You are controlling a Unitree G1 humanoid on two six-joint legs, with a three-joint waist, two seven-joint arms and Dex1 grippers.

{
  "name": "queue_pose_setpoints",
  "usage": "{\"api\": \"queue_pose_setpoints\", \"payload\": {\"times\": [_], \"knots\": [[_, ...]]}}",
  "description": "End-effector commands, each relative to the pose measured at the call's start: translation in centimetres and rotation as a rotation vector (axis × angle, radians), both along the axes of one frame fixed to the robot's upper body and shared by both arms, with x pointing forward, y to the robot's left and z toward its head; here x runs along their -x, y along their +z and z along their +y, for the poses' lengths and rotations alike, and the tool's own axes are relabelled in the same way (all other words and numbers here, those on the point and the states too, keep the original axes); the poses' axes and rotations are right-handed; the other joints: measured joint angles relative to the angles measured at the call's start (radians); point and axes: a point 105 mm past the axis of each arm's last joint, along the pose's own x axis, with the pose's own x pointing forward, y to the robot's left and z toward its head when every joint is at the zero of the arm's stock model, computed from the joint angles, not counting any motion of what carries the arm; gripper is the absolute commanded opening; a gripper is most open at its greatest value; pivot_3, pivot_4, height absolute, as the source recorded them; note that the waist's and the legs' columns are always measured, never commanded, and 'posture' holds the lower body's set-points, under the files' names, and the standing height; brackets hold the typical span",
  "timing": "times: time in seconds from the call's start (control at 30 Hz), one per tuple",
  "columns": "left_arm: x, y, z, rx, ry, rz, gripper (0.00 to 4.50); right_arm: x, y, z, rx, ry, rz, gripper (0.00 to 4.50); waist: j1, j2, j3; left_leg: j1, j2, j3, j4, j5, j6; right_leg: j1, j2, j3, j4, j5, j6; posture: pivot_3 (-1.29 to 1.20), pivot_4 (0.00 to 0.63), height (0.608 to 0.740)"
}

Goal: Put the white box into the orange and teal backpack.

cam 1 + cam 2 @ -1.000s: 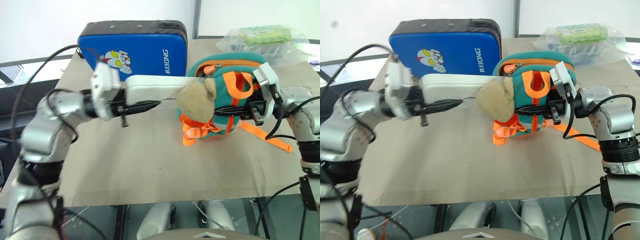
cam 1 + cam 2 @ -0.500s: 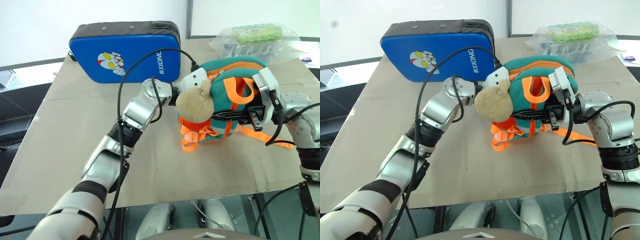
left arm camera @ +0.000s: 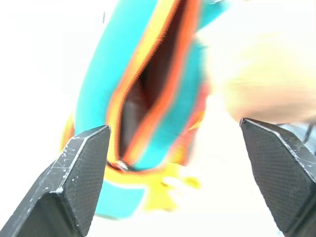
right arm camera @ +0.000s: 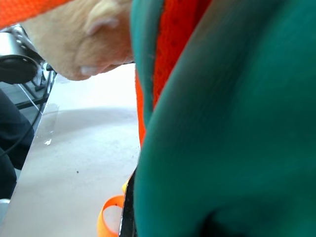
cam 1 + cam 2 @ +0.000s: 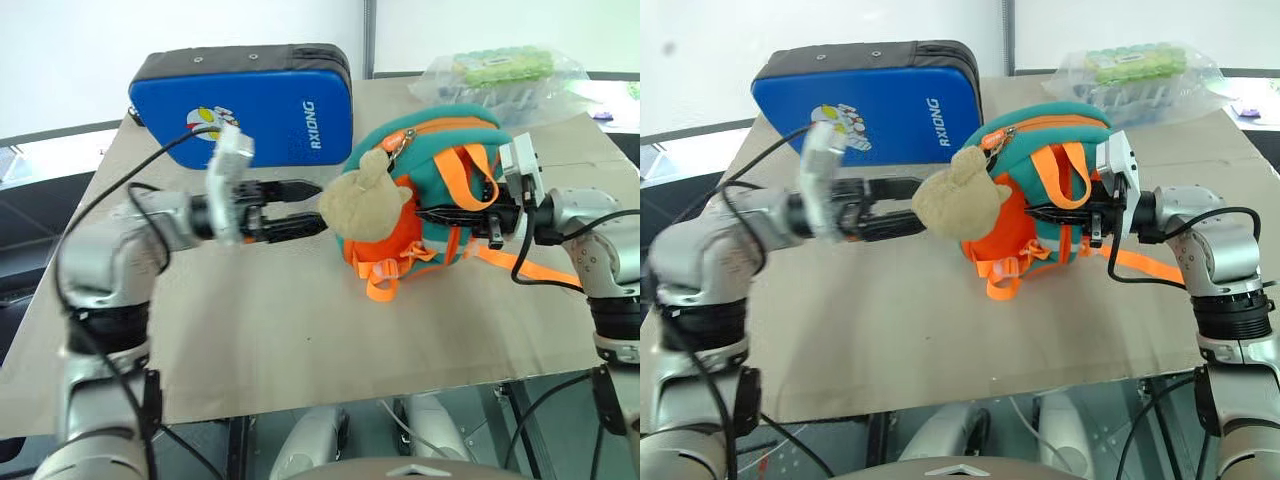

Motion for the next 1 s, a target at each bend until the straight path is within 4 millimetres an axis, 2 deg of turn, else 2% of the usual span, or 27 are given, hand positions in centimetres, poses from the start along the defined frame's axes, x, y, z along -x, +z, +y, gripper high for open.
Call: {"api": "queue_pose_setpoints", "payload": {"times": [0.03,0.2,0.27,0.33,0.37,0.4,0.53,0.57,0.67,0.77,0.83,0.87,0.9,0.97,1.0], "knots": [[2.3,1.6,-1.4,0.028,-0.038,-0.063,4.29,0.0,1.3,0.4,-0.015,0.015,-0.054,0.0,0.01,0.0,0.0,0.0,-0.001,0.0,0.0,0.0,0.0,0.0,-0.001,0.0,0.0,0.0,0.0,0.0,0.15,0.739],[1.1,0.6,-5.7,0.056,0.016,-0.079,4.29,0.3,1.3,0.8,-0.014,0.027,-0.048,0.0,0.014,0.0,0.0,0.001,-0.001,0.0,0.0,0.0,0.0,0.001,-0.001,0.0,0.0,0.0,0.0,0.0,0.15,0.739],[0.2,0.1,-6.8,0.054,0.053,-0.057,4.29,0.4,1.3,0.8,-0.011,0.029,-0.048,0.0,0.011,0.0,0.0,0.001,-0.001,0.0,0.0,0.0,0.0,0.001,-0.001,0.0,0.001,0.0,0.0,0.0,0.15,0.739],[-0.1,-0.3,-7.4,0.047,0.06,-0.051,3.79,0.6,1.4,0.8,-0.009,0.026,-0.05,0.0,0.002,0.0,0.0,0.001,-0.001,0.0,0.0,0.0,0.0,0.001,-0.001,0.0,0.001,0.0,0.0,0.0,0.15,0.739],[0.1,-0.3,-7.7,0.05,0.042,-0.048,3.38,0.6,1.5,0.8,-0.007,0.022,-0.051,0.0,0.001,0.0,0.0,0.002,-0.001,0.001,0.0,0.0,0.0,0.0,0.0,0.002,0.002,0.0,0.0,0.0,0.15,0.739],[0.2,-0.3,-7.9,0.054,0.029,-0.049,3.23,0.6,1.5,0.7,-0.006,0.017,-0.053,0.0,-0.001,0.0,0.0,0.002,0.0,0.001,0.0,0.0,0.0,0.0,0.0,0.002,0.002,0.0,0.0,0.0,0.15,0.739],[0.3,0.3,-7.7,0.082,0.026,-0.062,1.4,0.2,1.6,0.4,-0.013,-0.033,-0.059,0.0,0.004,0.0,0.0,0.002,0.0,0.001,-0.001,0.0,0.0,0.0,0.0,0.002,0.002,0.0,0.0,0.0,0.15,0.739],[0.4,0.7,-7.4,0.101,0.021,-0.075,0.87,-0.1,1.7,0.3,-0.025,-0.064,-0.058,0.0,0.005,0.0,0.0,0.002,0.0,0.001,-0.001,0.0,0.0,0.0,0.0,0.002,0.002,0.0,0.0,0.0,0.15,0.739],[0.5,3.1,-6.0,0.207,0.023,-0.111,0.07,-1.6,2.2,-0.2,-0.071,-0.178,-0.06,0.0,0.005,0.0,0.0,0.002,0.0,0.001,0.0,0.0,0.0,0.0,0.0,0.002,0.002,0.0,0.0,0.0,0.15,0.739],[-0.1,5.9,-2.9,0.356,0.087,-0.101,0.01,-3.0,2.9,-1.2,-0.139,-0.294,-0.045,0.0,0.003,0.0,0.0,0.002,0.0,0.001,0.0,0.0,0.0,0.0,0.0,0.002,0.002,0.0,0.0,0.0,0.15,0.739],[-0.4,6.8,-0.2,0.457,0.139,-0.047,0.01,-4.3,3.6,-2.1,-0.217,-0.394,-0.008,0.0,-0.001,0.0,0.0,0.002,0.0,0.001,0.0,0.0,0.0,0.0,0.0,0.002,0.003,0.0,0.0,0.0,0.15,0.739],[-0.5,6.6,0.9,0.49,0.157,-0.006,0.01,-4.8,3.9,-2.5,-0.257,-0.433,0.015,0.0,-0.003,0.0,0.0,0.002,0.0,0.001,0.0,0.0,0.0,-0.001,0.001,0.002,0.003,0.0,0.0,0.0,0.15,0.739],[-0.5,5.5,1.8,0.496,0.188,0.045,0.01,-5.3,4.4,-3.0,-0.313,-0.481,0.044,0.0,-0.008,0.0,0.0,0.003,0.0,0.002,0.0,0.0,0.0,-0.001,0.001,0.003,0.003,0.0,0.0,0.0,0.15,0.739],[-0.5,2.6,2.9,0.451,0.269,0.134,0.01,-6.1,5.0,-3.7,-0.4,-0.547,0.097,0.0,-0.019,0.0,0.0,0.003,0.0,0.002,-0.001,0.0,0.0,-0.001,0.001,0.004,0.003,0.0,0.0,0.0,0.15,0.739],[-0.5,0.2,3.3,0.398,0.326,0.199,0.01,-6.4,5.3,-4.1,-0.442,-0.577,0.11,0.0,-0.023,0.0,0.0,0.003,0.0,0.001,-0.001,0.0,0.0,-0.001,0.001,0.003,0.002,0.0,0.0,0.0,0.15,0.739]]}}
